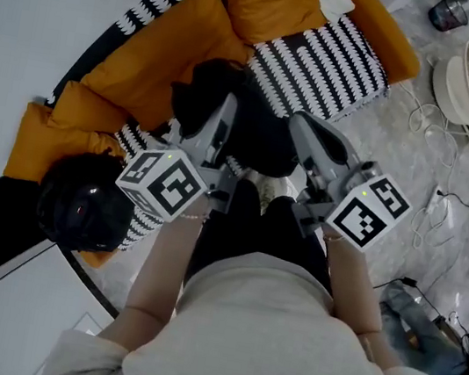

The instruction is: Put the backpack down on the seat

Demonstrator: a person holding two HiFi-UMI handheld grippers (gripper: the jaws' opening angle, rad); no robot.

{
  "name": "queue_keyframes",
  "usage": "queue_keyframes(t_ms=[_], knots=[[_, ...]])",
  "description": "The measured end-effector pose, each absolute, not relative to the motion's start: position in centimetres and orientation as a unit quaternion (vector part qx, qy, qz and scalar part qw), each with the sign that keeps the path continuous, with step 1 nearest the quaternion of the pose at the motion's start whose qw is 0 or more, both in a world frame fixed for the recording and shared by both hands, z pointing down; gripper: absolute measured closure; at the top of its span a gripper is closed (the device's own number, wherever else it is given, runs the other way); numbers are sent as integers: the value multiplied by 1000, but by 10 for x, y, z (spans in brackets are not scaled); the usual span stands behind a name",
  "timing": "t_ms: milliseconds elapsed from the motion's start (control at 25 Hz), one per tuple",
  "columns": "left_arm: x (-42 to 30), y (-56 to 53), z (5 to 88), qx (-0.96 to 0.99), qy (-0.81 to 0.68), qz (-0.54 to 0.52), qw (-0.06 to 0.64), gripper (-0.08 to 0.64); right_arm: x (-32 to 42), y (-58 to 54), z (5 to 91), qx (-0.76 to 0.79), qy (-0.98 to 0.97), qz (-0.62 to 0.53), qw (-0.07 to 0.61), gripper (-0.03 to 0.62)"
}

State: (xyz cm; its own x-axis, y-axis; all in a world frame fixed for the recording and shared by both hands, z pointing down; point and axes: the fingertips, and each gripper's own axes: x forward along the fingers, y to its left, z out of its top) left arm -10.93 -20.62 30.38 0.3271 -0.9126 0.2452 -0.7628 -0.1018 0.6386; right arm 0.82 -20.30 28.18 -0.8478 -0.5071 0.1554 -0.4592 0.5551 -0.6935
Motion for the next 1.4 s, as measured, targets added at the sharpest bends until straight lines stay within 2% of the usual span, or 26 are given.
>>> queue_keyframes(t_ms=[760, 1160, 1400], knots=[[-148, -355, 365, 712, -583, -143, 365, 515, -23, -299, 367, -293, 846, -446, -11, 589], [-169, -364, 457, 674, -610, -119, 400, 515, -33, -317, 421, -298, 832, -467, -24, 589], [-174, -351, 466, 671, -614, -128, 396, 514, -35, -310, 435, -294, 828, -477, -26, 589]])
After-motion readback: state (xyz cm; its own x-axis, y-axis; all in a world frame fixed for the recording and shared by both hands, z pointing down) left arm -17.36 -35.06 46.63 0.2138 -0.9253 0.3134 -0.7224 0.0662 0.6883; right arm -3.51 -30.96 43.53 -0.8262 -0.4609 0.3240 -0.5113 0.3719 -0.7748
